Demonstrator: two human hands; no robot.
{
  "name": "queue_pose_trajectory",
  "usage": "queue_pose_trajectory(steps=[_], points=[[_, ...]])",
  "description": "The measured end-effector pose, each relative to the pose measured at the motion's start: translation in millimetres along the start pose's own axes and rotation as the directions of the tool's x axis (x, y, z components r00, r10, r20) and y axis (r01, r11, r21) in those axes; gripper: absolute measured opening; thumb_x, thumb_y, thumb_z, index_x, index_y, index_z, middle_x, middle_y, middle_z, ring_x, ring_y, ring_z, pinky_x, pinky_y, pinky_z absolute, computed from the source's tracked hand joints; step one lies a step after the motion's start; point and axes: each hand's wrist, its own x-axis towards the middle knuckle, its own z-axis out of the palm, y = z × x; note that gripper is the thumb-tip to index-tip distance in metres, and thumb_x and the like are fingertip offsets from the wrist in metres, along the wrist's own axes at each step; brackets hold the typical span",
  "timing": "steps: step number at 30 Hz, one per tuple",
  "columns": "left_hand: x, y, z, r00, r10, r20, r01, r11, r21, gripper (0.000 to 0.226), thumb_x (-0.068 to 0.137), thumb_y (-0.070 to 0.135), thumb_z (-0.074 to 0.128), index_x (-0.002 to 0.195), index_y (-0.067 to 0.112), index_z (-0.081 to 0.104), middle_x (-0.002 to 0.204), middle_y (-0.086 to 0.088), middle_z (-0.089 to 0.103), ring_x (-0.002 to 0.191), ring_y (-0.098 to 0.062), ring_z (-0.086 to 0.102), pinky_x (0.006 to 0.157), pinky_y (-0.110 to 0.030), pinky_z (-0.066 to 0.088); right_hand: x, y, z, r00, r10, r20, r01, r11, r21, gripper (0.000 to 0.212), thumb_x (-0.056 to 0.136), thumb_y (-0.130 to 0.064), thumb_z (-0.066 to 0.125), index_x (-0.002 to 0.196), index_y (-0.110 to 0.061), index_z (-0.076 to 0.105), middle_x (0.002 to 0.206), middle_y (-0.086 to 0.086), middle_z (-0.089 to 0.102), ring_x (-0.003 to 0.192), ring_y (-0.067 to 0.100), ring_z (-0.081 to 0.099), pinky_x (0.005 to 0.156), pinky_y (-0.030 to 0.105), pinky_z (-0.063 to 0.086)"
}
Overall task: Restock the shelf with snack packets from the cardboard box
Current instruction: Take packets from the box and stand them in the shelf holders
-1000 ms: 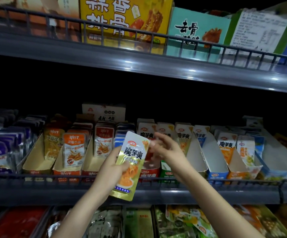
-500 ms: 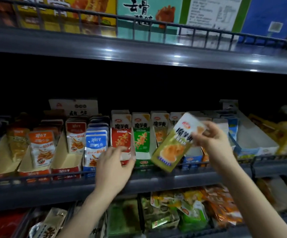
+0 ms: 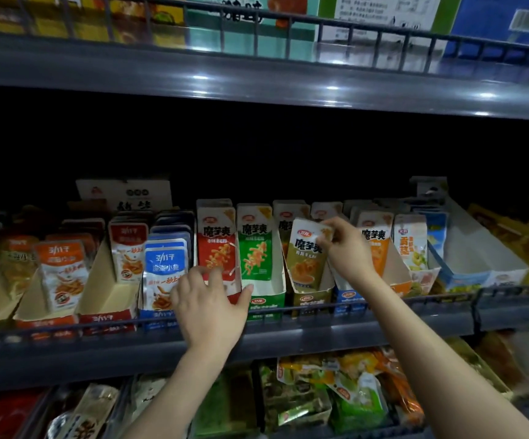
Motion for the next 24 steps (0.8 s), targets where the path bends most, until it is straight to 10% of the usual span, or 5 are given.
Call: queue_pose_trajectory(steps=[24], points=[[-12,-1,17,0.990,-0.078,-0.114,0.065,0.992,-0.111,0.037,0.064,0.049,0.079,0.073,0.014,0.071,0.091,-0.011,0.061,0.090,-0.033,0.056,0.076,-0.043,0.044,50,6,47,0.990,0.081,-0.116,-0.090,0.993,-0.079,0.029,0.086,-0.020,0.068,0.114,-0.016,0.068,0.116,0.016,0.065,0.110,0.038,0.054,0.089,0.047,0.047]])
